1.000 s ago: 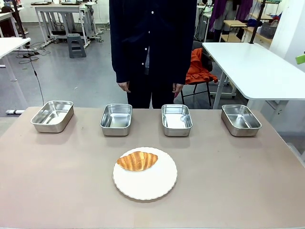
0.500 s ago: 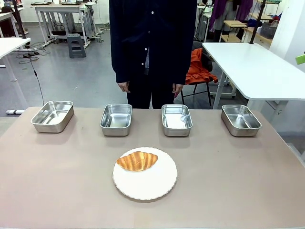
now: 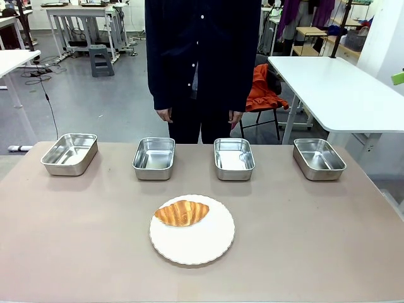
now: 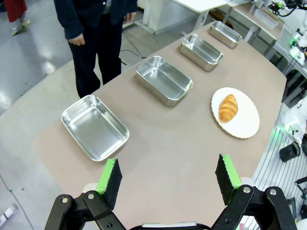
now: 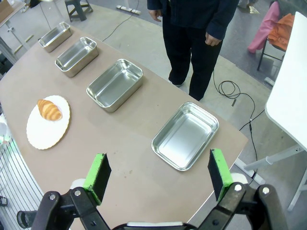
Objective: Place the bread in the container.
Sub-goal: Place the Butter Roll into the Airtight Container indicated by the human.
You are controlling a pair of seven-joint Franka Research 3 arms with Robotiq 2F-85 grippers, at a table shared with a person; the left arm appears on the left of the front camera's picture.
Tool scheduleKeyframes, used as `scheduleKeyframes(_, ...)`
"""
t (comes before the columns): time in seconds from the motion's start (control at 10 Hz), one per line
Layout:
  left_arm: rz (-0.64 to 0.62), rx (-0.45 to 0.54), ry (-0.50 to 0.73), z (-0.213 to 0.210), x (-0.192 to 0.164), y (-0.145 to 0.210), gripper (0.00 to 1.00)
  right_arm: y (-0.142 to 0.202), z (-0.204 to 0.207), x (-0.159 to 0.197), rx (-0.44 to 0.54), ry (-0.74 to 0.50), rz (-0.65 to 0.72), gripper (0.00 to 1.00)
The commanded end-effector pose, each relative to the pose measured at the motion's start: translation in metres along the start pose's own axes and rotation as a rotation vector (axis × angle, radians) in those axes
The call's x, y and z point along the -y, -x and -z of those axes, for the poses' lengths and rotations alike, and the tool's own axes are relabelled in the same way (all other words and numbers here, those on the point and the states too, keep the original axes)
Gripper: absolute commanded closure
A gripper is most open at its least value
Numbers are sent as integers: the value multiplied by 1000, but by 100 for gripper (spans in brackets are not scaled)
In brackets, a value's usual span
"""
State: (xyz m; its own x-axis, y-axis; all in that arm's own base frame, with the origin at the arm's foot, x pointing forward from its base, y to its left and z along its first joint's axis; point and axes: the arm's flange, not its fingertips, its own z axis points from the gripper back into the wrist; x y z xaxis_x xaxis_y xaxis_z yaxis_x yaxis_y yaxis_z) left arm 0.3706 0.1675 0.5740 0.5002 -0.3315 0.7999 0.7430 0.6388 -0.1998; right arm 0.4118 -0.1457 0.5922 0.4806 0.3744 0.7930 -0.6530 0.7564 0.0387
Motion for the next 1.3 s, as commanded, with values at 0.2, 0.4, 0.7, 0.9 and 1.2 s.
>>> scheduleKeyframes(0.2, 15, 4, 4, -2, 0, 1, 0, -1, 0, 1, 6, -2, -5, 0)
scheduleKeyframes(0.4, 15, 4, 4, -2, 0, 1, 0, -1, 0, 1, 6, -2, -5, 0)
scheduleKeyframes(0.7, 15, 4, 4, -2, 0, 1, 0, -1, 0, 1, 6, -2, -5, 0)
scheduleKeyframes(0.9, 15, 4, 4, -2, 0, 1, 0, -1, 0, 1, 6, -2, -5, 0)
scheduleKeyframes(1.2, 15, 4, 4, -2, 0, 1, 0, -1, 0, 1, 6, -2, -5, 0)
